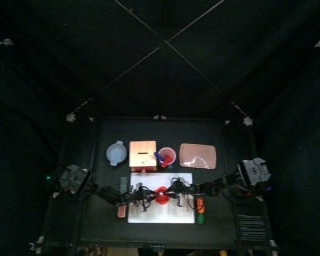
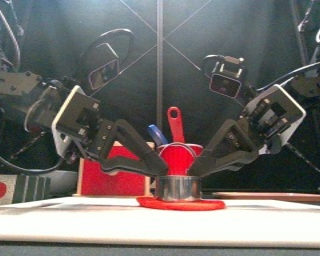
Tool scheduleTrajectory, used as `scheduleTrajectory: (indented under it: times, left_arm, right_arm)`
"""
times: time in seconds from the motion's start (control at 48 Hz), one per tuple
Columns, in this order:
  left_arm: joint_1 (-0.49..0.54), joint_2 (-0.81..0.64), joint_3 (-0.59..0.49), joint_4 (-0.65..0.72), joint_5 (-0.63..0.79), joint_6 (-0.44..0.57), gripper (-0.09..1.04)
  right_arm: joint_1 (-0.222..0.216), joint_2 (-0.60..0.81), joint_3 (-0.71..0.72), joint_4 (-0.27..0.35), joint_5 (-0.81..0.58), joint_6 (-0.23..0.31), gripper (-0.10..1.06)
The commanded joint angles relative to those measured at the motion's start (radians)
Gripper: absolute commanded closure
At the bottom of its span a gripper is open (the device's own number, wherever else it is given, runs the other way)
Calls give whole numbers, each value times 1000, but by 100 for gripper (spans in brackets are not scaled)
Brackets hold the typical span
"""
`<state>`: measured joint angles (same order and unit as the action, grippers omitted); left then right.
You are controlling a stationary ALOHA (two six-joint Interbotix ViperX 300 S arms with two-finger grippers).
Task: Get the cutter from the drawer then cut the dough then place the extra dough in the bowl
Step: Cut the dough
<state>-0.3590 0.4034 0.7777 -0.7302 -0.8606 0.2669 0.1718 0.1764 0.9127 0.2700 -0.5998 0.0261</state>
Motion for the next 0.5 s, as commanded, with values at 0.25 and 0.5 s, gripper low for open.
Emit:
scheduleTrajectory:
  times: [0.25, 0.5]
  left_arm:
    - [25, 9, -12, -3, 48, -2, 38]
    - [25, 8, -14, -5, 61, -2, 37]
  right_arm:
    - [-5, 17, -5, 5, 40, 3, 37]
    - [0, 17, -14, -6, 41, 0, 37]
